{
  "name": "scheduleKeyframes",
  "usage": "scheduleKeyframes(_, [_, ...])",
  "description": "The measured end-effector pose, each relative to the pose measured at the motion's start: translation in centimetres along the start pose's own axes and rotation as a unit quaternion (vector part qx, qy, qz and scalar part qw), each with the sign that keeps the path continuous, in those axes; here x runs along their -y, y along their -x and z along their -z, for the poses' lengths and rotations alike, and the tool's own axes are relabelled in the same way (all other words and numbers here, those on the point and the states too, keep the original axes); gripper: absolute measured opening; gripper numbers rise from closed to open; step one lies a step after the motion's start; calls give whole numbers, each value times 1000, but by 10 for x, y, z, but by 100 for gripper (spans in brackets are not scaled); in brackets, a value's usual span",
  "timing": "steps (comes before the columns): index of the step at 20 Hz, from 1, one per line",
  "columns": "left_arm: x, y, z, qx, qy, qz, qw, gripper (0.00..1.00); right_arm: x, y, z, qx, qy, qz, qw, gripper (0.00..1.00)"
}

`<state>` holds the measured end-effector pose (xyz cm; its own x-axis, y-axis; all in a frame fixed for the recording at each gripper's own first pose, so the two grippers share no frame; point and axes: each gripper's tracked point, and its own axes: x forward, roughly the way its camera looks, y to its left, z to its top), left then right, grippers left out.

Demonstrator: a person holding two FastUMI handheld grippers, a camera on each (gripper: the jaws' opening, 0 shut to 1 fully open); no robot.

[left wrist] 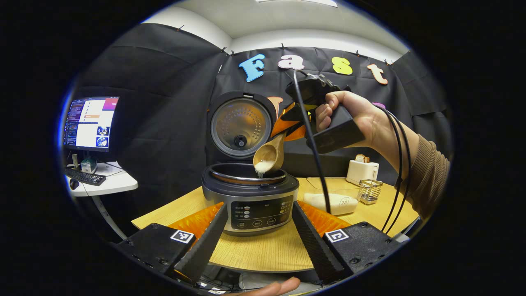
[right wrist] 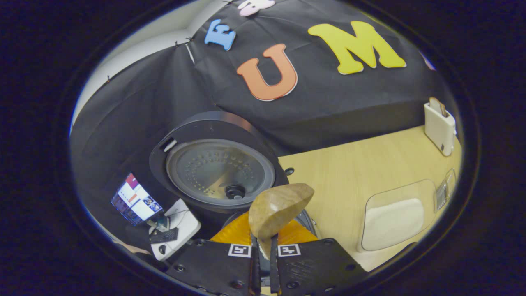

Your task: Close the left gripper, press the button to open the rice cooker; take a wooden spoon from the chopstick holder with the right hand, scoop a spoonful of rice and pour it into the rice cooker, then put the wooden spoon back into the chopstick holder.

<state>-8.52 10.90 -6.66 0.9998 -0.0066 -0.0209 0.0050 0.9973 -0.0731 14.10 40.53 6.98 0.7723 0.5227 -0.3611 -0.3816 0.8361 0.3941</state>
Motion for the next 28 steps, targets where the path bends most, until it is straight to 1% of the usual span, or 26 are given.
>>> scheduleKeyframes(3, [-1, -1, 5, -3, -3, 1, 1000, 100, -11, -1, 0, 14, 63, 8, 998, 9])
scheduleKeyframes(5, [-1, -1, 6, -4, -3, -1, 1000, 100, -21, -2, -1, 26, 104, 11, 994, 8])
scheduleKeyframes(7, [-2, -1, 8, -4, -3, -2, 1000, 100, -30, -2, -6, 46, 157, 18, 986, 8])
scheduleKeyframes(9, [-3, -1, 11, -7, -2, -6, 1000, 100, -37, -4, -12, 68, 207, 32, 975, 8])
scheduleKeyframes(10, [-3, -1, 13, -10, 0, -8, 1000, 100, -41, -3, -15, 77, 230, 41, 969, 8])
scheduleKeyframes(11, [-5, -1, 16, -13, 2, -10, 1000, 100, -43, -3, -17, 84, 250, 49, 963, 6])
scheduleKeyframes(12, [-6, 2, 21, -17, 5, -11, 1000, 100, -44, -4, -18, 88, 269, 56, 957, 8])
scheduleKeyframes(14, [-9, 3, 24, -22, 8, -13, 1000, 100, -49, -15, -19, 91, 311, 67, 944, 8])
scheduleKeyframes(19, [-14, 2, 34, -31, 4, -22, 999, 100, -48, -19, -30, 115, 399, 112, 903, 9])
scheduleKeyframes(21, [-14, 2, 36, -35, 4, -23, 999, 100, -50, -18, -30, 124, 430, 124, 886, 8])
scheduleKeyframes(22, [-14, 2, 36, -36, 4, -24, 999, 100, -51, -16, -31, 129, 443, 130, 878, 7])
scheduleKeyframes(23, [-14, 1, 37, -37, 3, -24, 999, 100, -51, -13, -32, 134, 453, 135, 871, 9])
scheduleKeyframes(24, [-13, 1, 38, -38, 3, -24, 999, 100, -50, -10, -32, 138, 456, 135, 869, 7])
scheduleKeyframes(25, [-12, 1, 38, -39, 3, -23, 999, 100, -51, -8, -32, 143, 455, 136, 869, 7])
scheduleKeyframes(28, [-8, 1, 39, -45, 4, -20, 999, 98, -41, 14, -37, 154, 432, 148, 876, 8])
